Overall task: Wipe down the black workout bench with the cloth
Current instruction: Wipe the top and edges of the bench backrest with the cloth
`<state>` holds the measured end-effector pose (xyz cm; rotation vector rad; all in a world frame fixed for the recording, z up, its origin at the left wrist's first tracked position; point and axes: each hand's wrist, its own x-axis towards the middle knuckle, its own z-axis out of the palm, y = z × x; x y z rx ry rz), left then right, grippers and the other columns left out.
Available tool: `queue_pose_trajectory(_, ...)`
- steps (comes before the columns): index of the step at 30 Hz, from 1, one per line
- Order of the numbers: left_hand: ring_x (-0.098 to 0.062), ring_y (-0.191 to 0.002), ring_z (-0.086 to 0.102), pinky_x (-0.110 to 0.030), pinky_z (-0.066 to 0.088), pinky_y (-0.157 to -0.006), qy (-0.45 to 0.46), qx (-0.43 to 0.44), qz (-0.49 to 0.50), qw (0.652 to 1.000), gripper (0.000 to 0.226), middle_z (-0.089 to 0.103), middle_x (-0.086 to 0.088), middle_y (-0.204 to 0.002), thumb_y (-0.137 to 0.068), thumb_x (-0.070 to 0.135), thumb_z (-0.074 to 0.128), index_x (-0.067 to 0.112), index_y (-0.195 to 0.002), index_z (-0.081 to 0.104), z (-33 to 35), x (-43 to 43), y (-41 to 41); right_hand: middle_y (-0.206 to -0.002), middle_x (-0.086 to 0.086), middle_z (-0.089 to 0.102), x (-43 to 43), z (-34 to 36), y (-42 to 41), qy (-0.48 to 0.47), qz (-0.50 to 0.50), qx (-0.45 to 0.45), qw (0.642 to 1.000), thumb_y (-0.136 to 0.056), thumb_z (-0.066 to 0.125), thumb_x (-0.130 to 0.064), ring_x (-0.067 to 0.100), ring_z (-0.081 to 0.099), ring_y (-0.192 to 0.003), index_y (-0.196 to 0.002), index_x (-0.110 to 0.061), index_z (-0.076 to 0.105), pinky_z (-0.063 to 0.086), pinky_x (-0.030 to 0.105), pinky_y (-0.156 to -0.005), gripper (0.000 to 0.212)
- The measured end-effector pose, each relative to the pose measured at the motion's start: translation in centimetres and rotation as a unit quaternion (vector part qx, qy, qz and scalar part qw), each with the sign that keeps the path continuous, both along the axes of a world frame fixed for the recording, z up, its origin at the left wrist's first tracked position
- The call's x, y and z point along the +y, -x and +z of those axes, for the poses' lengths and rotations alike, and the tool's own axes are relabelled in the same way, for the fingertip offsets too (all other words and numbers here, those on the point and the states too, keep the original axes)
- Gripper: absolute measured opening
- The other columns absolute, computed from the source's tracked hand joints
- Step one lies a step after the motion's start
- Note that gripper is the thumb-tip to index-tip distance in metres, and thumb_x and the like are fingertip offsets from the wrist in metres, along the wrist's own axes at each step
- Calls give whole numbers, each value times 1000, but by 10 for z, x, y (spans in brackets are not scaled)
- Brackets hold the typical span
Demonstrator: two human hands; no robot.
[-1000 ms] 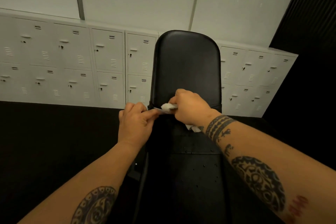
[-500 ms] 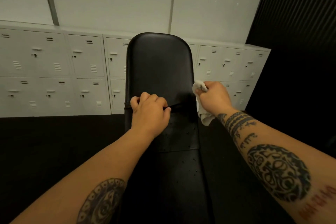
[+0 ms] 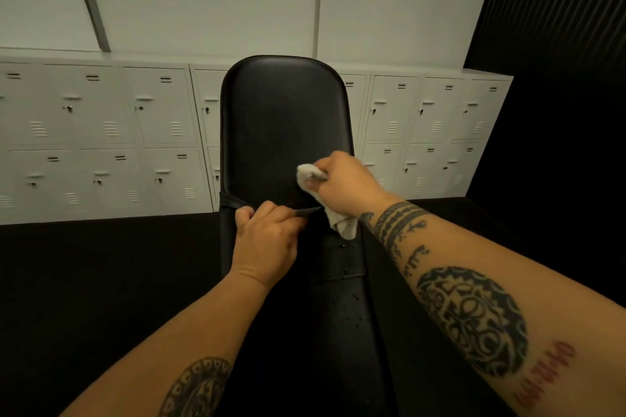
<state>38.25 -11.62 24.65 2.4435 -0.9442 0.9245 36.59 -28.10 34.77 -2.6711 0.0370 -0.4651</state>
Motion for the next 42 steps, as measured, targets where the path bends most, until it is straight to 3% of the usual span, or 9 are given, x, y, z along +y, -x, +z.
queue_pose_trajectory(4, -19, -83, 63, -35, 23, -78, 14, -16, -15, 1000, 14, 71, 10, -87, -81, 21, 71, 27, -93, 76, -1, 14, -3, -108, 0, 51, 22, -24, -3, 95, 71, 25, 993, -90, 62, -28, 24, 58, -96, -106, -27, 69, 48, 37, -82, 18)
queue_pose_trajectory(7, -13, -75, 60, -36, 28, -80, 36, 14, -10, 999, 17, 64, 13, -77, -88, 37, 53, 29, -90, 68, 3, 20, -2, -107, -4, 48, 5, -28, 14, 151, 100, 27, 983, -87, 61, -18, 21, 55, -95, -113, -32, 68, 51, 40, -83, 30)
queue_pose_trajectory(10, -9, -70, 57, -35, 30, -84, 57, 50, -5, 997, 12, 59, 14, -74, -86, 39, 53, 31, -90, 61, 6, 17, -1, -109, -6, 47, -20, -23, 27, 232, 93, 48, 967, -85, 63, -15, 18, 51, -98, -119, -34, 65, 50, 38, -84, 39)
queue_pose_trajectory(20, -20, -102, 59, -31, 23, -94, 47, 74, 45, 995, 23, 64, 3, -99, -87, 19, 69, 25, -109, 66, 17, 39, -5, -101, 4, 46, 46, -11, 14, 166, 56, 59, 983, -89, 58, -26, 29, 58, -98, -108, -21, 67, 49, 36, -81, 21)
queue_pose_trajectory(25, -19, -114, 58, -35, 23, -99, 55, 93, 58, 992, 35, 70, 8, -106, -89, 25, 70, 27, -122, 58, 18, 50, -10, -98, 3, 41, 61, -14, 16, 196, 68, 62, 976, -92, 58, -27, 27, 55, -93, -108, -16, 65, 43, 37, -71, 21)
queue_pose_trajectory(31, -12, -114, 53, -41, 27, -100, 5, 70, 59, 996, 39, 63, 18, -105, -86, 44, 71, 35, -123, 61, 29, 38, -5, -97, 1, 43, 13, -3, 28, 288, 6, 87, 954, -91, 58, -34, 25, 56, -93, -110, -21, 66, 50, 39, -74, 24)
queue_pose_trajectory(34, -11, -114, 49, -42, 27, -101, -36, 64, 53, 996, 35, 58, 16, -111, -89, 57, 61, 39, -118, 65, 33, 21, -1, -96, 4, 48, 3, 11, 24, 272, -43, 76, 958, -94, 53, -41, 28, 60, -93, -105, -17, 66, 47, 36, -72, 30)
queue_pose_trajectory(38, -12, -114, 49, -42, 26, -98, -15, 86, 62, 994, 39, 59, 15, -115, -91, 62, 56, 39, -121, 66, 38, -9, -3, -89, 5, 60, -24, 37, 27, 149, -124, 47, 980, -95, 52, -33, 24, 60, -80, -92, -13, 65, 52, 36, -72, 24)
queue_pose_trajectory(42, -13, -108, 48, -41, 24, -92, 30, 77, 47, 995, 25, 62, 17, -109, -95, 49, 60, 41, -116, 71, 33, -29, 4, -75, 4, 57, -41, 36, 33, 70, -142, 18, 987, -95, 54, -26, 19, 57, -69, -81, -15, 61, 43, 29, -58, 20)
